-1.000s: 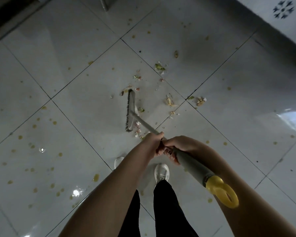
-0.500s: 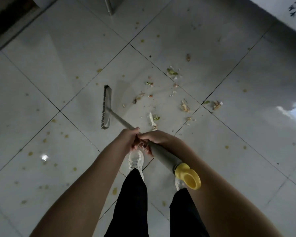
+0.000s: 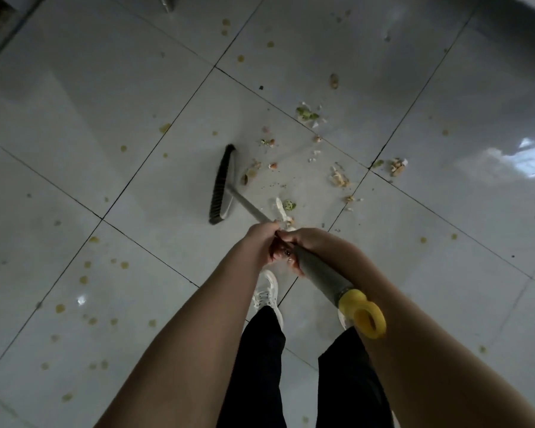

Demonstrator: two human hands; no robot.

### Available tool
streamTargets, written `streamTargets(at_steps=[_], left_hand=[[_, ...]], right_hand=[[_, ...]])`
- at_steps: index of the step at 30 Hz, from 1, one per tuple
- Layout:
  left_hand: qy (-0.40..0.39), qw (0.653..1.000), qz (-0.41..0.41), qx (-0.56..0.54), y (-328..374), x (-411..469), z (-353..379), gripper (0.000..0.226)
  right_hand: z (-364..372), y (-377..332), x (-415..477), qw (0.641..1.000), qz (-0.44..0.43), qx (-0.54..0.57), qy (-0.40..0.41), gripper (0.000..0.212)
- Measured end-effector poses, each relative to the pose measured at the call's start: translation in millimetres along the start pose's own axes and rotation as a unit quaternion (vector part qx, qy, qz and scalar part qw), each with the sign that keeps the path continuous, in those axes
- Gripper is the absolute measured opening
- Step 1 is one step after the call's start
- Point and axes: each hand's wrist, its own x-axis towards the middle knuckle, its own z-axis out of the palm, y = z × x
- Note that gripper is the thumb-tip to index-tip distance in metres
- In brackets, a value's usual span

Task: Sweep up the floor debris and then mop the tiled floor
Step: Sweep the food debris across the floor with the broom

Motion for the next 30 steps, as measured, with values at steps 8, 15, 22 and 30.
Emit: streamTargets(at_steps=[8,15,22,30], left_hand=[[-0.041,0.993,0.029,0.108,-18.2,-43.4,86.8,0.029],[0.047,0.979,0.122,0.155,6.8,-35.2,43.8,0.033],[0.056,0.989,0.025,0.133,29.5,-5.8,29.1,0.033],[-0.028,0.996,-0.003,0.088,-21.6,-18.9,138.8,0.029]], right_hand=[[-57.6,42.2,-81.5,0.992,-0.007,0.117,0.035,0.031],[-23.6,18.1,-65.5,0.989,-0.058,0.128,-0.036,0.030],[-20.3,-8.0,-21.5,0.990,-0.070,0.114,-0.047,0.026],[-118.6,41.4,-53.2,0.987,0.010,0.161,0.016,0.039]])
